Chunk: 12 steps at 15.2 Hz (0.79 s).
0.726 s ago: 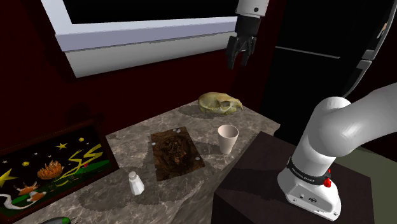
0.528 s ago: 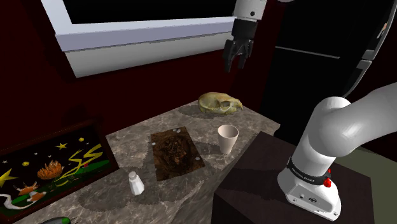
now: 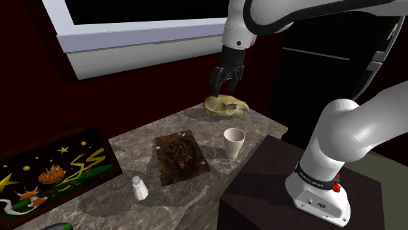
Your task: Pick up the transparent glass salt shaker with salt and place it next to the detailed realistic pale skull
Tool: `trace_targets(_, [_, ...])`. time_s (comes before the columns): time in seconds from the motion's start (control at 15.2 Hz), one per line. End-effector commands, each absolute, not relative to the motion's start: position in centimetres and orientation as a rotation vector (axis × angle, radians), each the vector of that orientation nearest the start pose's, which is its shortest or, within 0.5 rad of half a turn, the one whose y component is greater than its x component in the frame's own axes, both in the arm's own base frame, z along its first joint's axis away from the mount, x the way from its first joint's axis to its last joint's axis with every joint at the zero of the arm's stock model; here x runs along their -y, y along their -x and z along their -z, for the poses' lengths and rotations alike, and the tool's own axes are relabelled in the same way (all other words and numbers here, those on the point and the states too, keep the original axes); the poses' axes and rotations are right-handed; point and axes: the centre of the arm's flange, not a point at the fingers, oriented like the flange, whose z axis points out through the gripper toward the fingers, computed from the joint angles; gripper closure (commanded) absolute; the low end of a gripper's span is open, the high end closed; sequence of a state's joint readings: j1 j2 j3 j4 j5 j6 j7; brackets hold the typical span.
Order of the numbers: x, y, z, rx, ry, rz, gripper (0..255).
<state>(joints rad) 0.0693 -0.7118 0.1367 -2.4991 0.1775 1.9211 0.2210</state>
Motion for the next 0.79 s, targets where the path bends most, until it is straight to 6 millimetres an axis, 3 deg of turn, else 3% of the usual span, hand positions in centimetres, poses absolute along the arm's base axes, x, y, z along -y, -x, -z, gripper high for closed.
trace_targets(0.0, [-11.4, -34.5, -51.0, -0.148, 3.026, 0.187, 0])
trace_targets(0.73, [-22.0, -37.5, -41.7, -0.180, 3.021, 0.255, 0])
